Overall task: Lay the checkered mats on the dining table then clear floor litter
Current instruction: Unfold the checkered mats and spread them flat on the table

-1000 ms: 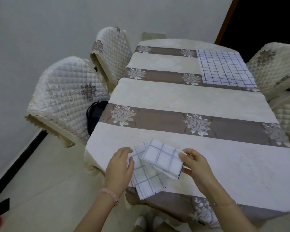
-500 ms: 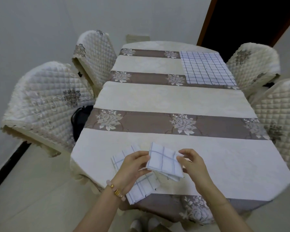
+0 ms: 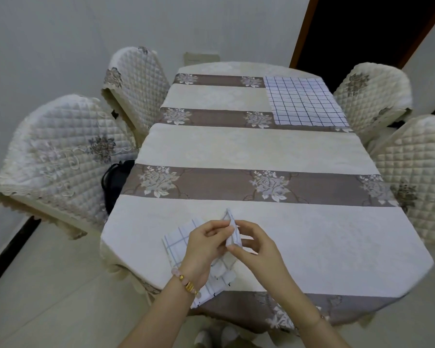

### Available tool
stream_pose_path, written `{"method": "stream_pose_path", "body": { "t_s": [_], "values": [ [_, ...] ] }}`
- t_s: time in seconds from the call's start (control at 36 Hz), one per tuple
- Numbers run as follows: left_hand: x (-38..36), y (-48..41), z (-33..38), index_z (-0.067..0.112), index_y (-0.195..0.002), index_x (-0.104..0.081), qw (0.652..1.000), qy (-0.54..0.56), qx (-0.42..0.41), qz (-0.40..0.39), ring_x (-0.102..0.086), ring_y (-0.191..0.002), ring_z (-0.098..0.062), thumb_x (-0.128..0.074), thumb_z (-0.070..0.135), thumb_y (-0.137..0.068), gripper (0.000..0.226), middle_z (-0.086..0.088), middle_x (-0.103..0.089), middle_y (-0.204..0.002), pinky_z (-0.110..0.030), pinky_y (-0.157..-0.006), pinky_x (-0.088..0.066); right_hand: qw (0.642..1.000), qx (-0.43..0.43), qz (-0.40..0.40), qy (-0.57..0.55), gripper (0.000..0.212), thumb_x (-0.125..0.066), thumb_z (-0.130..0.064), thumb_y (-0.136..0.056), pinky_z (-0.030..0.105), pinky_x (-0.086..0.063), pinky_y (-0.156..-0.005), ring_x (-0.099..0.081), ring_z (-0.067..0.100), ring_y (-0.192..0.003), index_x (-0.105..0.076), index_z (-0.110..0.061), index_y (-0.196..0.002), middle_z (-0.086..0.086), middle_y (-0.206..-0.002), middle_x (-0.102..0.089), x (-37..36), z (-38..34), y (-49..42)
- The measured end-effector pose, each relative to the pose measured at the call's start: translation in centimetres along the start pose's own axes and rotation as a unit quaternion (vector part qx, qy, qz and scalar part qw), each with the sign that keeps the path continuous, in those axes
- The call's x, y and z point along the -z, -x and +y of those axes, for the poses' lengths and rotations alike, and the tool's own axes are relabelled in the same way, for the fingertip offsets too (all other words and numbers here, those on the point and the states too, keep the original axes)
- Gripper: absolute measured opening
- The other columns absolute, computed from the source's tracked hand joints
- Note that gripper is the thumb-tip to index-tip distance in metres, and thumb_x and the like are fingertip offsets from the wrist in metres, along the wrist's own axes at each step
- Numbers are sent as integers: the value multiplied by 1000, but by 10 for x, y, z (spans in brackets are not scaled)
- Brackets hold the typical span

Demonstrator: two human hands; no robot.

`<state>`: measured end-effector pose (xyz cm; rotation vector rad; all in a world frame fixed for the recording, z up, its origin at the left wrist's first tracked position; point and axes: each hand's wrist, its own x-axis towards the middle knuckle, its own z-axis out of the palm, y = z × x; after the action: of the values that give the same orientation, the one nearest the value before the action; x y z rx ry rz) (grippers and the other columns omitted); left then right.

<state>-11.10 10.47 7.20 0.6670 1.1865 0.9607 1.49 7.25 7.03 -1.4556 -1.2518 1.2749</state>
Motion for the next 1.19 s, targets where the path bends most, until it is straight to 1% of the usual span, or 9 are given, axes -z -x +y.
{"method": "stream_pose_path", "body": {
  "t_s": [0.11,0.25,0.44,0.58,0.72,0.86,0.92,1.06,1.19],
  "values": [
    [4,-1,2,9,-92,-68,1000,-6,-5,-12,-68,-80,-17,-63,5,-86,9,-9,-71,-88,-27,-70,-58,998,-27,57,-19,7,-63,-9,-86,28,-58,-70,-64,17,-78,-68,-13,-90,2,-85,-69,8,7,-6],
    [22,-10,7,11,-87,-70,997,-52,-40,36,-59,-80,-13,-62,9,-87,8,0,-67,-84,-25,-67,-49,990,-79,93,-66,23,-61,-11,-88,29,-54,-65,-55,21,-75,-60,12,-86,14,-77,-55,29,13,-12],
    [40,-20,12,14,-83,-71,989,-103,-72,82,-60,-94,-20,-65,13,-86,7,3,-69,-90,-41,-95,-48,989,-115,65,-66,25,-58,-23,-91,24,-38,-54,-50,14,-59,-61,-11,-69,1,-64,-56,48,13,-13],
    [38,-25,7,15,-84,-70,986,-80,-84,119,-60,-101,-25,-62,12,-87,9,1,-67,-93,-46,-99,-47,977,-169,-2,-129,22,-55,-24,-93,35,-56,-72,-67,24,-81,-67,-7,-99,8,-91,-72,48,13,-11],
    [41,-32,3,18,-84,-68,981,-67,-86,161,-57,-110,-29,-62,12,-88,9,1,-66,-96,-42,-98,-48,975,-185,-39,-120,15,-58,-14,-90,24,-55,-66,-66,14,-70,-70,-6,-95,4,-85,-72,48,14,-6],
    [36,-29,-2,21,-102,-61,914,-313,-207,157,-52,-103,-19,-60,11,-88,16,2,-54,-106,-24,-84,-40,969,-175,2,-176,14,-58,-15,-90,21,-53,-62,-64,13,-68,-70,-9,-85,2,-79,-71,48,11,-3],
    [27,-23,-3,22,-106,-60,884,-378,-244,125,-49,-103,-13,-63,15,-87,21,2,-49,-110,-23,-88,-38,965,-173,17,-194,13,-59,-14,-90,22,-55,-65,-64,13,-68,-68,-9,-83,2,-79,-70,48,9,-4],
    [-9,6,-7,26,-109,-60,936,-321,-129,-72,-56,-104,0,-64,29,-86,24,13,-60,-113,-15,-83,-46,964,-157,40,-210,13,-59,-15,-89,26,-57,-72,-67,17,-74,-66,-7,-83,7,-80,-70,45,7,-5],
    [-31,21,-12,31,-115,-57,942,-287,-123,-127,-59,-103,1,-69,26,-81,36,15,-62,-114,-24,-83,-55,961,-152,62,-221,24,-62,-17,-88,34,-57,-73,-70,30,-86,-66,6,-94,21,-90,-70,41,5,-7]
  ]
}}
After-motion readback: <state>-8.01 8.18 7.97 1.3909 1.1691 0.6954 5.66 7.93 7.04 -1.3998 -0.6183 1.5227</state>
